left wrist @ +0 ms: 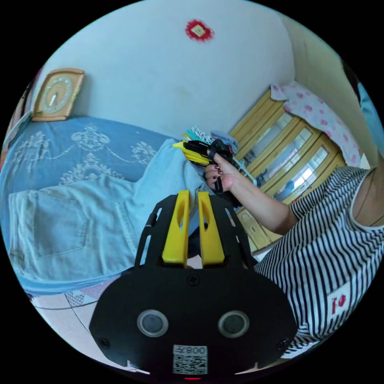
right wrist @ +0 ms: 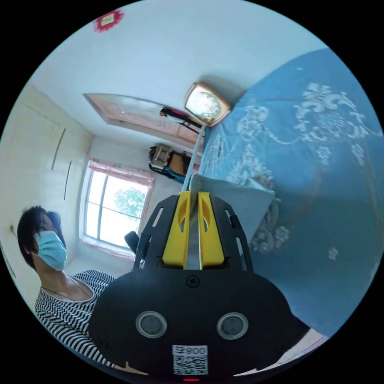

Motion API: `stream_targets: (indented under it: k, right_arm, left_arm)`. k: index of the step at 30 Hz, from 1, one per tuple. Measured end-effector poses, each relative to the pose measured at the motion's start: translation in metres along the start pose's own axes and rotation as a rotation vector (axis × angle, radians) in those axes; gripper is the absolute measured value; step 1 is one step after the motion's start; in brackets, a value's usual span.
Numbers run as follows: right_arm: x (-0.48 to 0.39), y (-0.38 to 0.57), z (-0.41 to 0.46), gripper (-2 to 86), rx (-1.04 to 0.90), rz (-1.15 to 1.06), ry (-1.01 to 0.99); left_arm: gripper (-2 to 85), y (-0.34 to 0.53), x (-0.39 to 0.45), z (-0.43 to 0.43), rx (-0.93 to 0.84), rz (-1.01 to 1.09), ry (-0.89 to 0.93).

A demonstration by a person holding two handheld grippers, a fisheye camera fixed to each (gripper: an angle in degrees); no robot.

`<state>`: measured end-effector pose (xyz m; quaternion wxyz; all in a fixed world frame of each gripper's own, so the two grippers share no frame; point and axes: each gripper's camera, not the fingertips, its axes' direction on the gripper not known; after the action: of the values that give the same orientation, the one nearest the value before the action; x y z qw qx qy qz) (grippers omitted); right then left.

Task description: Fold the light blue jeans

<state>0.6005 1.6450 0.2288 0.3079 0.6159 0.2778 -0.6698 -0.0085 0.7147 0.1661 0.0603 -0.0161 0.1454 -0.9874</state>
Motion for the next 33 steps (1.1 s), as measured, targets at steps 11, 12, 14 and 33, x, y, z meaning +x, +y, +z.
stream_targets:
  k: [11, 12, 14, 33]
  right_arm:
    - [-0.173, -0.108, 0.322, 3.0, -0.267, -0.171, 0.009]
    - [-0.178, -0.11, 0.337, 2.9, -0.282, -0.172, 0.018]
    - [-0.197, -0.12, 0.392, 2.8, -0.331, -0.168, 0.04]
    - [-0.308, -0.075, 0.589, 0.1, -0.625, -0.369, 0.282]
  left_arm:
    - [2.8, 0.104, -0.148, -0.247, 0.245, -0.231, -0.285]
    - [2.8, 0.11, -0.156, -0.255, 0.25, -0.251, -0.3]
    - [2.9, 0.134, -0.186, -0.286, 0.269, -0.308, -0.327]
    - [4.5, 0.293, -0.344, -0.391, 0.404, -0.668, -0.287]
